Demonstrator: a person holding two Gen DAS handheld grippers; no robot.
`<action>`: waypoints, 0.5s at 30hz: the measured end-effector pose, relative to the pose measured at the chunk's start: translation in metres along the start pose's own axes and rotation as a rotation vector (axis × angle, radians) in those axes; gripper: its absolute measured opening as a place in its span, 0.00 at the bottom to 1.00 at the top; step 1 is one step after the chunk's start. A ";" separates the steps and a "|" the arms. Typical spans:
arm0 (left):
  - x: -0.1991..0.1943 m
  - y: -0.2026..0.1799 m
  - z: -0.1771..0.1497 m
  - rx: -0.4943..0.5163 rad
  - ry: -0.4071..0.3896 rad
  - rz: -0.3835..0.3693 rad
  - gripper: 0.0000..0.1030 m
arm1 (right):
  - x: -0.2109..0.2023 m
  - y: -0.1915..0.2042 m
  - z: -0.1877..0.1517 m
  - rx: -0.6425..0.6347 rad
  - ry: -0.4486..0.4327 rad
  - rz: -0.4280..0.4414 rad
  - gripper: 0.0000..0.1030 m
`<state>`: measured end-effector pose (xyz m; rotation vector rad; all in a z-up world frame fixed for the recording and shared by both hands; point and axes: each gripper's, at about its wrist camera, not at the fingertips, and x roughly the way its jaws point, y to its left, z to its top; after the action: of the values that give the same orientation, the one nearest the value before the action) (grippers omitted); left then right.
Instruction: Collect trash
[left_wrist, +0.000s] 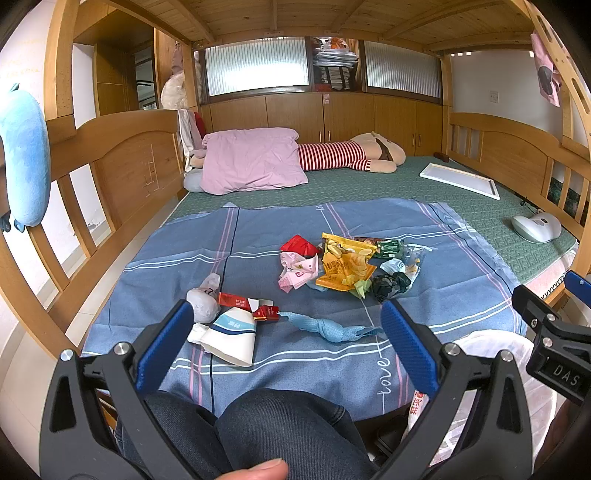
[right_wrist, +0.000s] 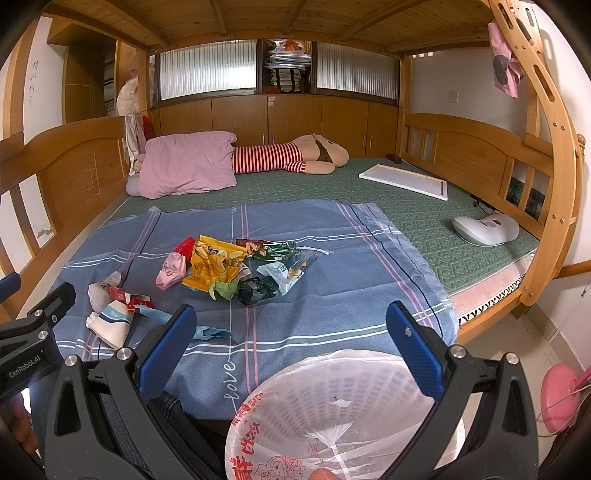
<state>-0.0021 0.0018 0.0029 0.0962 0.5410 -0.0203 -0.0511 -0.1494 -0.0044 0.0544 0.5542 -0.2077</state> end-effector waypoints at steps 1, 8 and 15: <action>0.000 0.000 0.000 0.000 0.000 0.000 0.98 | 0.000 0.000 0.000 0.000 0.000 0.000 0.98; 0.000 -0.001 0.000 0.000 0.001 0.001 0.98 | 0.000 0.000 0.000 0.000 0.000 0.000 0.98; 0.002 -0.002 0.000 0.001 0.001 0.002 0.98 | 0.000 -0.001 0.000 0.001 -0.001 0.001 0.98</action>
<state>-0.0006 0.0000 0.0016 0.0981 0.5421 -0.0186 -0.0514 -0.1501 -0.0038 0.0554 0.5534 -0.2065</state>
